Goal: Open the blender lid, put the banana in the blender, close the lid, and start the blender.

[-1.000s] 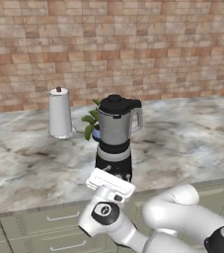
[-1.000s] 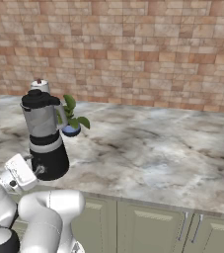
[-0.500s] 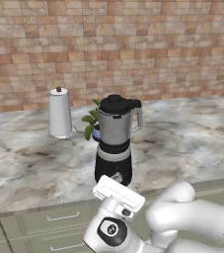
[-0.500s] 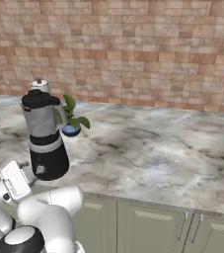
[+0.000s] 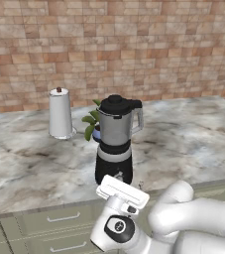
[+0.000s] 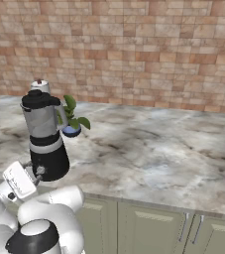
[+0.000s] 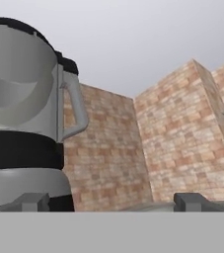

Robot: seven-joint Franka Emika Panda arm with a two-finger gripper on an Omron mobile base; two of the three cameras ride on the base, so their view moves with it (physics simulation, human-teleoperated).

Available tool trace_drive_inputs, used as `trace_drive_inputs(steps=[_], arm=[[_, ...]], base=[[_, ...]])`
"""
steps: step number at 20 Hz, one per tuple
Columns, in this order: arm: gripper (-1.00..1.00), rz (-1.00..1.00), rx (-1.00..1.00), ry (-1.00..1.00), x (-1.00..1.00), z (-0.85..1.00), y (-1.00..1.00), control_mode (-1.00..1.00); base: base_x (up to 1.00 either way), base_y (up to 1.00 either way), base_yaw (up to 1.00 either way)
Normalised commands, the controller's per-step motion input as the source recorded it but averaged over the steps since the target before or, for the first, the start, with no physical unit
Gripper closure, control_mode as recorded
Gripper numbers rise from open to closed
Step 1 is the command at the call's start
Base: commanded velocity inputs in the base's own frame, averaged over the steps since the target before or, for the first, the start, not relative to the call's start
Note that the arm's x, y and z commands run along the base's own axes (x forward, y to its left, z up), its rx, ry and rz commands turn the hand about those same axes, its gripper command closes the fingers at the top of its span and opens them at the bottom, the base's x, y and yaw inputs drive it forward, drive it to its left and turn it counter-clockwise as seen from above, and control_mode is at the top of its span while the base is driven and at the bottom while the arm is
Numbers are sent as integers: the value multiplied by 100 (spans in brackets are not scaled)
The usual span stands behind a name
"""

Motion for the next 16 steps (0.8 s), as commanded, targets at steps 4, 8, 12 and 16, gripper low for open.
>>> trace_drive_inputs(steps=[4, 8, 12, 16], arm=[[-100, 0, 0, 0, 27, -2, 0, -100], [-100, -1, 0, 2, 45, 0, 0, -100], [-100, -11, 0, 9, 36, -1, 0, -100], [-100, -18, 0, 6, 6, -10, -2, -100]], base=[[0, 0, 0], [0, 0, 0], [0, 0, 0], [0, 0, 0]])
